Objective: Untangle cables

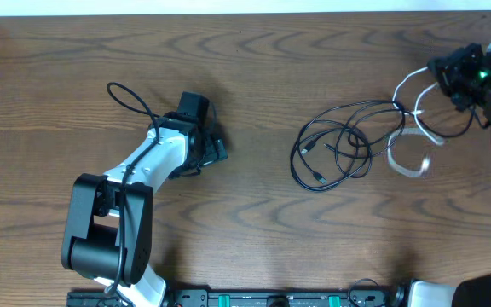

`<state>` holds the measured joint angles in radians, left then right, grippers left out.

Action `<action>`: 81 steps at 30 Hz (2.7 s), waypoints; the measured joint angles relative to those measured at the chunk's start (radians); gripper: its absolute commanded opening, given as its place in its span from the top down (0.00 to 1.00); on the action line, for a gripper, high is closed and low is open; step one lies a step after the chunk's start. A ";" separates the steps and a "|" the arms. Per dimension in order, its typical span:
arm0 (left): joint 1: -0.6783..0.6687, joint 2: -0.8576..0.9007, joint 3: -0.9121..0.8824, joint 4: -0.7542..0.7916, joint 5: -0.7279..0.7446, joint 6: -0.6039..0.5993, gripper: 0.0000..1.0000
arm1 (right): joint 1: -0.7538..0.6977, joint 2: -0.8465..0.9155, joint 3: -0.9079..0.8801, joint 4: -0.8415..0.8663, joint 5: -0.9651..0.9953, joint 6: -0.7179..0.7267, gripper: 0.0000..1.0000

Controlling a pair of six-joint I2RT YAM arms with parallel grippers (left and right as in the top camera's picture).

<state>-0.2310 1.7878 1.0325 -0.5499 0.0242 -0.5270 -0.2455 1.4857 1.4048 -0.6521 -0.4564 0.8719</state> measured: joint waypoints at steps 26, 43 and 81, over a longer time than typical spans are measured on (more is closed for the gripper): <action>0.000 0.000 0.000 0.000 0.000 0.000 0.00 | 0.209 0.143 -0.001 -0.240 -0.386 -0.546 0.99; 0.000 0.000 0.000 0.000 0.000 0.000 0.00 | 0.260 0.349 -0.006 -0.544 0.386 -0.249 0.99; 0.000 0.000 0.000 0.000 0.000 0.000 0.00 | 0.395 0.193 0.108 -0.504 0.282 -0.406 0.52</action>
<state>-0.2310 1.7878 1.0325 -0.5495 0.0242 -0.5270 0.1497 1.6787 1.5124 -1.1557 -0.1741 0.4664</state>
